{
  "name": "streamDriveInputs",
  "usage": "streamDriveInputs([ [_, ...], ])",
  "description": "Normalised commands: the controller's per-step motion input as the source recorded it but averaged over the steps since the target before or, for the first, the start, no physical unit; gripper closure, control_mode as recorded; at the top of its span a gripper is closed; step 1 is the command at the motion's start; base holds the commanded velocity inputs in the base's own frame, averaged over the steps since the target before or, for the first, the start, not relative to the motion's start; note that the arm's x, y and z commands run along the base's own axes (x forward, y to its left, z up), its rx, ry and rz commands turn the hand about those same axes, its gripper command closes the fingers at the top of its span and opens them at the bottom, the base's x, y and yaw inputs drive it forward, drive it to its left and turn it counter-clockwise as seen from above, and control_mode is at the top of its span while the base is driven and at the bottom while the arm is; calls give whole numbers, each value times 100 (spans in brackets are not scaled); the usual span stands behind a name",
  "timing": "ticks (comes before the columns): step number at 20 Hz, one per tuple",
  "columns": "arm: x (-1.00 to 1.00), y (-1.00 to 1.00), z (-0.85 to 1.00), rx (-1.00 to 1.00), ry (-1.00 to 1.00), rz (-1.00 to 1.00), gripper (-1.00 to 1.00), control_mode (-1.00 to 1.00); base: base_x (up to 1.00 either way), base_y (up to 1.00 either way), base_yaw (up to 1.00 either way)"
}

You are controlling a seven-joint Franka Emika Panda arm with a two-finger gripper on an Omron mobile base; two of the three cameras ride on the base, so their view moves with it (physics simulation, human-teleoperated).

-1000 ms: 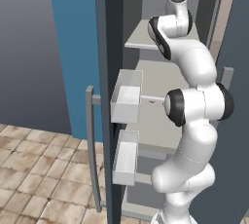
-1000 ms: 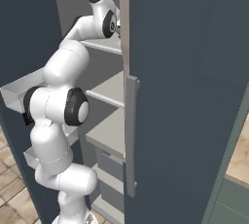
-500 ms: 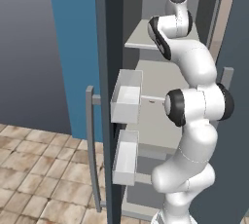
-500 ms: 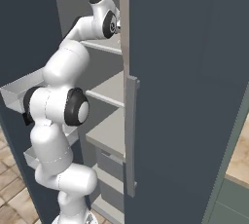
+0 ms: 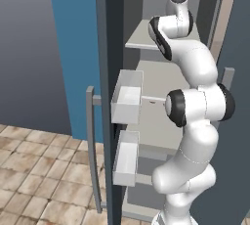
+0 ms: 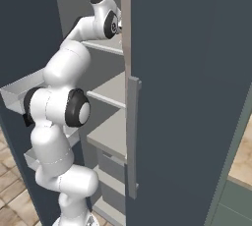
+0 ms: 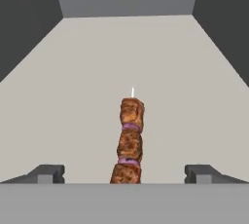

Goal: Store the kebab skewer in the freezer for long-term storage. Close the freezer door after placing the cooked food.

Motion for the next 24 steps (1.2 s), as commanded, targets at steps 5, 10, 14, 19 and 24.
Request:
streamDriveInputs([
  [5,-27,12,0,0,-3,0,-100,-100,0,0,0],
  [10,-66,28,0,0,-11,0,-100,-100,0,0,0],
  [14,-74,17,0,0,-8,0,-100,-100,0,0,0],
  [19,-84,6,0,0,-9,0,-100,-100,0,0,0],
  [24,-96,1,5,0,-9,0,-100,-100,0,0,0],
])
